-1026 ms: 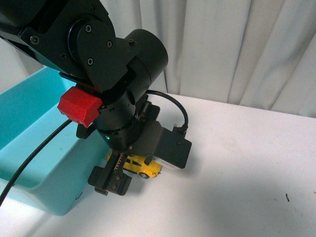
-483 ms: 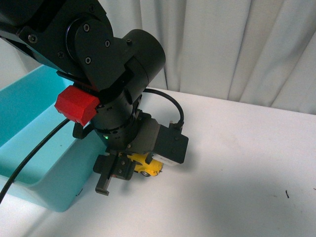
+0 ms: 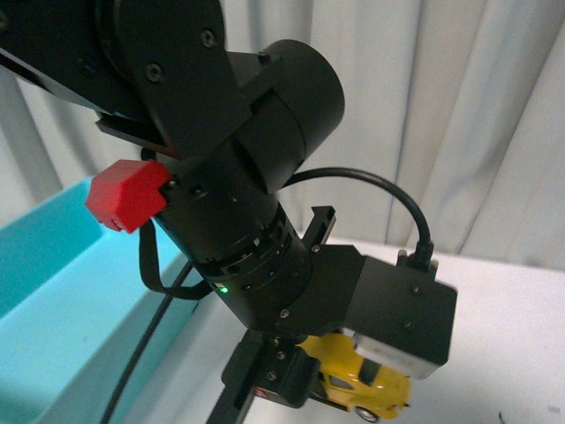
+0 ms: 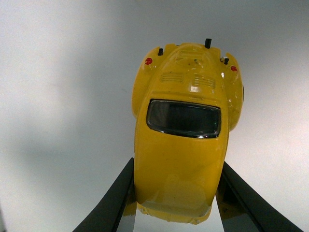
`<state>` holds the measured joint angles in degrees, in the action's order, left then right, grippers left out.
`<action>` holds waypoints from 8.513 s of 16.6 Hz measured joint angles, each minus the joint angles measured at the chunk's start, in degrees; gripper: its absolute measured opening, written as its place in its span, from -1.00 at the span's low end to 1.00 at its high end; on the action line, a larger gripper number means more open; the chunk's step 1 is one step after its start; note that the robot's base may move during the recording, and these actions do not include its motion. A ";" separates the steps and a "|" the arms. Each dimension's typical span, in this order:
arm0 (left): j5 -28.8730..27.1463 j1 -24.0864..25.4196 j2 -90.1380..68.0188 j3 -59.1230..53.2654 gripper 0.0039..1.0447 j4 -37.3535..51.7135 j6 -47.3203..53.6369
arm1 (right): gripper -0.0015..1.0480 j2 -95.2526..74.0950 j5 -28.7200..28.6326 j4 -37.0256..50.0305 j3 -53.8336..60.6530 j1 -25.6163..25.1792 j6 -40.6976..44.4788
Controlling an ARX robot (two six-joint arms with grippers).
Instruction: Wind up and store yellow beetle toy
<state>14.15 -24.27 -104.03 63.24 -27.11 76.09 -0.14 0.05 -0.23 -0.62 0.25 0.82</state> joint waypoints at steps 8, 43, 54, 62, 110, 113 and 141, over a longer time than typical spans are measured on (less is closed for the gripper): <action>8.76 23.30 14.14 1.86 -0.24 12.59 -35.45 | 0.87 0.00 -0.02 0.00 0.00 0.00 0.00; -13.09 35.80 4.50 -1.95 0.88 15.32 -56.22 | 0.87 0.00 0.00 0.00 0.00 0.00 0.00; -6.29 32.20 57.88 -49.72 -0.66 59.80 -75.08 | 0.87 0.00 -0.02 0.07 0.00 0.00 0.00; -14.19 24.37 72.59 -58.93 -0.97 53.88 -75.89 | 0.87 0.00 -0.04 0.02 0.00 0.00 0.00; -14.19 24.30 103.84 -62.69 0.88 26.91 -75.93 | 0.87 0.00 -0.04 0.02 0.00 0.00 0.00; -14.19 24.30 103.84 -62.69 0.88 26.93 -75.93 | 0.87 0.00 -0.02 0.02 0.00 0.00 0.00; -14.19 24.30 103.89 -62.69 0.88 26.91 -75.91 | 0.87 0.00 -0.02 0.00 0.00 0.00 0.00</action>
<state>-0.03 0.03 -0.14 0.56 -0.21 0.19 -0.14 0.03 -0.23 -0.62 0.25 0.82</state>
